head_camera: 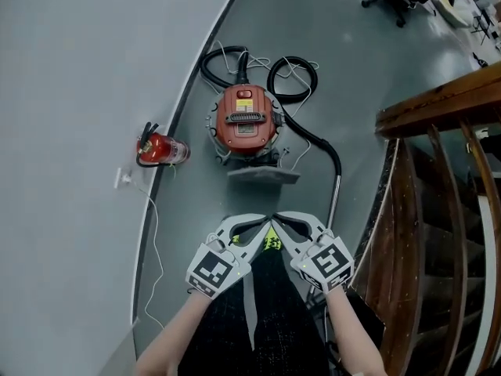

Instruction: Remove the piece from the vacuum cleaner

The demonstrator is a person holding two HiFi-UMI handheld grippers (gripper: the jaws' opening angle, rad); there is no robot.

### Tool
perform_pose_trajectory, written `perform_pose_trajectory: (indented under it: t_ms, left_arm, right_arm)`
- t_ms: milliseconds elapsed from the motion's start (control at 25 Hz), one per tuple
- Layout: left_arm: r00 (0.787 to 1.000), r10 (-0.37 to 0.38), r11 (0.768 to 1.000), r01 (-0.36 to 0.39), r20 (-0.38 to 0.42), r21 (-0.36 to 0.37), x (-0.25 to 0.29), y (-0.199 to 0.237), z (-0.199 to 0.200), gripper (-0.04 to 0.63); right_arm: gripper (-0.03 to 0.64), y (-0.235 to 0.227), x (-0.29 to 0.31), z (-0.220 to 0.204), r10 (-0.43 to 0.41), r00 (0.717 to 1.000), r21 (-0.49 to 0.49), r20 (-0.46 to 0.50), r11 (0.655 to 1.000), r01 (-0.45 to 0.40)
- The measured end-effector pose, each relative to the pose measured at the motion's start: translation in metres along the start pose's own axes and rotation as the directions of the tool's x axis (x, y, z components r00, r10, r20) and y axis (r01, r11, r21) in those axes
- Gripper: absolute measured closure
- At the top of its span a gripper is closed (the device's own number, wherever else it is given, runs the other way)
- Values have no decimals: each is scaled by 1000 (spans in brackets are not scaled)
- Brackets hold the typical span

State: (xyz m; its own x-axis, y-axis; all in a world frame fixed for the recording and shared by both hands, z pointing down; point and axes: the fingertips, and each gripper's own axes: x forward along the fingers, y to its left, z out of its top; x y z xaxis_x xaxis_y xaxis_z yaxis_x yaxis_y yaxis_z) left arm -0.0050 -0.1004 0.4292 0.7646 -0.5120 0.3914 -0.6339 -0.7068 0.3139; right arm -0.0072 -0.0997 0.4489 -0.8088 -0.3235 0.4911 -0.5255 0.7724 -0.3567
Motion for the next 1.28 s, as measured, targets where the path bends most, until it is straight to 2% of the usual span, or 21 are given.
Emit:
perform_pose_trajectory:
  t_ms: [200, 520, 640, 760, 840, 1000, 1120, 1280]
  left_arm:
    - [1000, 3, 1000, -3, 3, 10, 15, 8, -13, 588]
    - [999, -51, 997, 51, 0, 57, 41, 9, -36, 588]
    - [999, -36, 994, 36, -7, 102, 51, 12, -46, 588]
    - [1000, -4, 996, 4, -1, 94, 53, 23, -58, 588]
    - [1000, 14, 992, -14, 2, 126, 52, 30, -65, 588]
    - [999, 39, 996, -38, -11, 86, 55, 42, -85, 587]
    - [999, 43, 994, -41, -18, 99, 62, 52, -98, 586]
    - [997, 28, 998, -24, -71, 53, 71, 58, -125, 586]
  right_arm:
    - [601, -16, 10, -16, -14, 1000, 17, 2, 1000, 14]
    - [600, -24, 39, -53, 11, 996, -94, -88, 995, -20]
    - [600, -31, 48, -65, -10, 995, -100, -101, 995, 0]
    - [600, -45, 50, -75, -31, 996, -61, -83, 998, 26]
    - [600, -52, 49, -83, -37, 996, -70, -82, 997, 31]
    - [598, -59, 53, -88, -42, 998, -71, -52, 997, 38]
    - [598, -65, 61, -94, -34, 998, -96, -47, 995, 29]
    - [586, -72, 70, -108, -27, 997, -105, -69, 994, 20]
